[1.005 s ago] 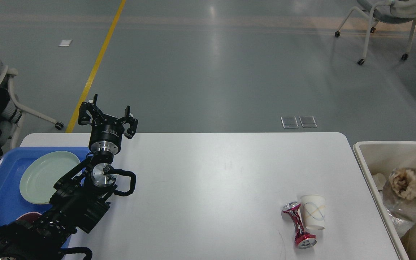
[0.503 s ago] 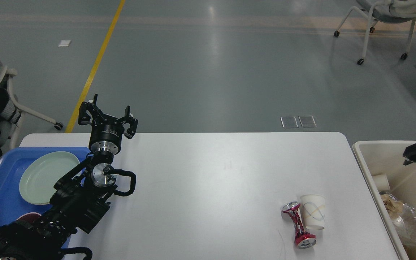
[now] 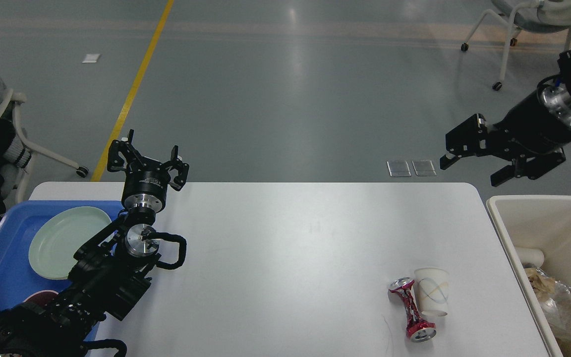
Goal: Tidy desktop
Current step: 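Swing the right gripper back down toward the red-and-white can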
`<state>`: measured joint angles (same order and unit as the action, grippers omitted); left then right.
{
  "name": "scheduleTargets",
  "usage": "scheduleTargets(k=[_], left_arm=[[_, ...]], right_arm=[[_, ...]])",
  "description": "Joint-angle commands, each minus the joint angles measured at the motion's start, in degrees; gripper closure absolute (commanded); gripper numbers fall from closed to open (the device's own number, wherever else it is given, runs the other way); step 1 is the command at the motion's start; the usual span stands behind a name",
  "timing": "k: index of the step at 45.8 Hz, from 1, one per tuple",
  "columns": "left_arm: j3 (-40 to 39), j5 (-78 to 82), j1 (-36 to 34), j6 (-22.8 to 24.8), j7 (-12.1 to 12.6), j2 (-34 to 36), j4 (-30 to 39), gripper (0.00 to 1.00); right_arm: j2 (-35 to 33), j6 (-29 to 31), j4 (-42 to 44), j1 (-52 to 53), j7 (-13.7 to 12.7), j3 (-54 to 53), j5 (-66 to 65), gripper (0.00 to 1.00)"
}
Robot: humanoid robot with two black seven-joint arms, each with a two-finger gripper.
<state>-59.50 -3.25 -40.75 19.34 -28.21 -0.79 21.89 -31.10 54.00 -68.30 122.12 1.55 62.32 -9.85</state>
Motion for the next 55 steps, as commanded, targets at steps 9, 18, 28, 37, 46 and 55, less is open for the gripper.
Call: scheduleTargets(k=[9,18,28,37,46,55], left_arm=[[0.00,0.00,-0.03,0.00,0.00,0.00,0.00,0.00],[0.00,0.00,-0.03,0.00,0.00,0.00,0.00,0.00],[0.00,0.00,-0.03,0.00,0.00,0.00,0.00,0.00],[0.00,0.00,-0.03,0.00,0.00,0.00,0.09,0.00],[0.00,0.00,-0.03,0.00,0.00,0.00,0.00,0.00],[0.00,0.00,-0.03,0.00,0.00,0.00,0.00,0.00]], right_arm=[[2.09,1.00,-15.63,15.86,0.12,-4.75,3.26,0.00],[2.71,1.00,-19.50,19.38,-0.14,-7.48,4.05,0.00],[4.73,1.00,-18.97,11.31,-0.32,-6.69,0.11,0.00],[6.31,-8.46,-18.97,-0.38,-0.40,-2.65,-5.52,0.00],[7.72,-15.50,-18.89,-9.35,-0.40,-0.62,-6.41,0.00],[9.30,-21.12,-16.78,-17.96,-0.41,-0.36,-6.41,0.00]])
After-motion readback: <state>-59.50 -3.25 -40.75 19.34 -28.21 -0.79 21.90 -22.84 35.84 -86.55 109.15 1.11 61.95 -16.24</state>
